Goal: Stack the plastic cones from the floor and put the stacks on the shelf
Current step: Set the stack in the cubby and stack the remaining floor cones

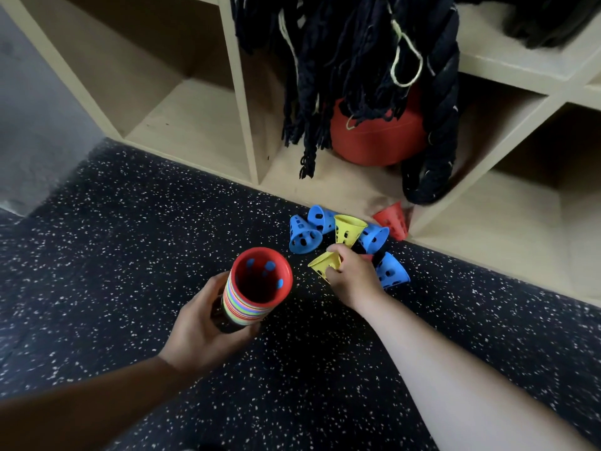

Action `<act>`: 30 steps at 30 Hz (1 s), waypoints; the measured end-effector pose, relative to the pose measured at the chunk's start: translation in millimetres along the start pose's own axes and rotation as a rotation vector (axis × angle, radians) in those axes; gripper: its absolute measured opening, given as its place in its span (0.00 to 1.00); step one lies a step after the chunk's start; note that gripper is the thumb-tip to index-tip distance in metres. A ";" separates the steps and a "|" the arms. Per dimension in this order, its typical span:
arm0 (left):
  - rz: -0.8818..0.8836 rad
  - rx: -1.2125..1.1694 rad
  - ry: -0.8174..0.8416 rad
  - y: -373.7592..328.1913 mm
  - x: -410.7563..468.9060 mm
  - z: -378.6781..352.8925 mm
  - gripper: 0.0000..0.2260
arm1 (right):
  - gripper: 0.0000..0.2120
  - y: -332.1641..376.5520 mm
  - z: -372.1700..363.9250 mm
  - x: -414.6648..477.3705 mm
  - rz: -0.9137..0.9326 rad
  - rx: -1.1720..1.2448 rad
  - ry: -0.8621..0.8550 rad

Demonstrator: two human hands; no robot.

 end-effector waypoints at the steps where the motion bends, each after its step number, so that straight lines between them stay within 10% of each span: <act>1: -0.004 0.010 0.005 0.4 -0.7 0.4 0.33 | 0.12 -1.0 1.9 -0.9 0.014 -0.017 -0.027; 14: -0.044 0.054 0.069 -11.9 -7.5 -23.2 0.33 | 0.05 77.5 85.7 -160.7 0.486 0.620 -0.165; 22: -0.119 0.020 0.091 -45.6 -8.3 -47.3 0.32 | 0.16 70.3 75.0 -183.1 0.591 0.504 -0.026; 26: -0.125 0.042 0.102 -61.4 -9.3 -53.9 0.33 | 0.17 -14.8 87.6 -165.9 0.259 0.384 -0.444; 30: -0.090 0.024 0.158 -64.9 -11.9 -63.9 0.30 | 0.28 -90.8 76.6 -140.1 -0.249 0.535 -0.456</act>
Point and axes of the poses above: each hand's wrist, its own x-axis towards the middle knuckle, its own z-axis out of the back of the hand, y = z × x, the point moved 5 cm from there along x, towards the middle knuckle, and after that the axes turned 13 degrees about x, right-handed, at the moved point
